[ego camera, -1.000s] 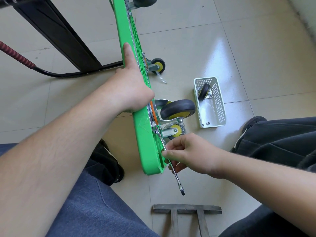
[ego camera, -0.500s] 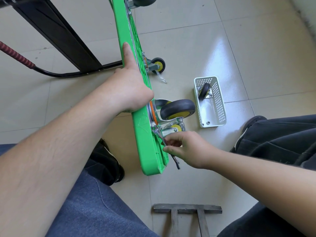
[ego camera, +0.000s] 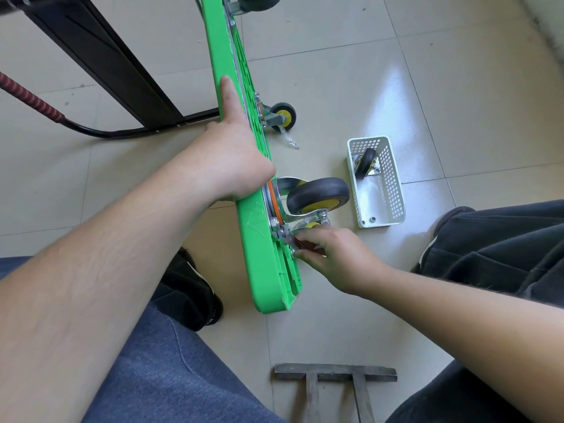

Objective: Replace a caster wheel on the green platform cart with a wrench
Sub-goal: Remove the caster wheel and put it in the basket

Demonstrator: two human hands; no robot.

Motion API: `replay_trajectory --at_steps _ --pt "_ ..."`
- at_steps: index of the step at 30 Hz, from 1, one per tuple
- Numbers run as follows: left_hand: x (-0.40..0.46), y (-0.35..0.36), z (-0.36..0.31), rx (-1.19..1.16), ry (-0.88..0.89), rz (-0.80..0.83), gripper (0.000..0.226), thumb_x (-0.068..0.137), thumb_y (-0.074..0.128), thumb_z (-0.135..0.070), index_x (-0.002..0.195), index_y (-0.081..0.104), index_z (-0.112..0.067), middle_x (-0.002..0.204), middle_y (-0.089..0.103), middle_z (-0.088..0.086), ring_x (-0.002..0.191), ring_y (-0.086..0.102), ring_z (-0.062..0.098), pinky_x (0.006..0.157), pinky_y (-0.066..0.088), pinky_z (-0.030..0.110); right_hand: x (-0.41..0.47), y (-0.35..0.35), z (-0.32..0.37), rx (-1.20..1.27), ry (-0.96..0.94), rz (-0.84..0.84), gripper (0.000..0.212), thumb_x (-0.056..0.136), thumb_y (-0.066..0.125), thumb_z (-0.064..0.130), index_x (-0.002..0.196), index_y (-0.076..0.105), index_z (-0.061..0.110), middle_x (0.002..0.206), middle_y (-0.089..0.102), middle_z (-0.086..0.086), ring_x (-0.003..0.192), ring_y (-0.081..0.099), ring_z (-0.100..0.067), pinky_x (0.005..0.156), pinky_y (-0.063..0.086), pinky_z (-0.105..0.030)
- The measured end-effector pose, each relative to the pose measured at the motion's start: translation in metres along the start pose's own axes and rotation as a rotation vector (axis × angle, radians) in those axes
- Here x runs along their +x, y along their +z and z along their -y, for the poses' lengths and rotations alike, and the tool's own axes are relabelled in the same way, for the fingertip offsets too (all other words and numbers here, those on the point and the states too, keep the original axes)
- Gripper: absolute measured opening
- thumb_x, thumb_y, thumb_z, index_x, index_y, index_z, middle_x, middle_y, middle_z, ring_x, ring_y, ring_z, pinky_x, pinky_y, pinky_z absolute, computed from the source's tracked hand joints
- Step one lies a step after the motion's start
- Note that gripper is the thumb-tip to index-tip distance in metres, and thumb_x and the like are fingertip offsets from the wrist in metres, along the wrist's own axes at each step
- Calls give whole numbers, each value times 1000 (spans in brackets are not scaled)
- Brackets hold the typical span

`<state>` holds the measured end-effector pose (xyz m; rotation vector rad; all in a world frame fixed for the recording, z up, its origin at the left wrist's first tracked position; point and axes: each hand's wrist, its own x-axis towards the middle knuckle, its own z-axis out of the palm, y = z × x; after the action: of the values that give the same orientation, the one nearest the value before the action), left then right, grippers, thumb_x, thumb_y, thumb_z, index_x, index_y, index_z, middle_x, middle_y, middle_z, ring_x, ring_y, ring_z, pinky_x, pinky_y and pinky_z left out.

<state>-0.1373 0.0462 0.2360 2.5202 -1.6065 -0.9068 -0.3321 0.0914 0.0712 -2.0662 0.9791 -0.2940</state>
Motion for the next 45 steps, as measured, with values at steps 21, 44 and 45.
replay_trajectory --at_steps 21,44,45 --pt "-1 -1 0 -19 -7 5 114 94 59 -19 155 -37 -27 103 54 25 57 49 22 46 32 29 -27 -23 44 610 479 216 22 99 68 22 91 71 2 69 63 -2 67 70 -18 79 65 -40" --pt "-2 0 -1 -15 -8 11 112 94 58 -19 156 -36 -25 124 60 31 55 47 20 45 29 27 -12 -2 18 447 323 223 21 94 71 32 74 66 30 66 60 13 69 56 -9 87 59 -51" --pt "-2 0 -1 -17 -8 6 112 94 58 -19 156 -36 -25 115 59 31 55 47 20 45 30 27 -11 -1 16 421 301 216 19 94 71 33 76 66 32 67 62 14 69 57 -8 87 59 -50"
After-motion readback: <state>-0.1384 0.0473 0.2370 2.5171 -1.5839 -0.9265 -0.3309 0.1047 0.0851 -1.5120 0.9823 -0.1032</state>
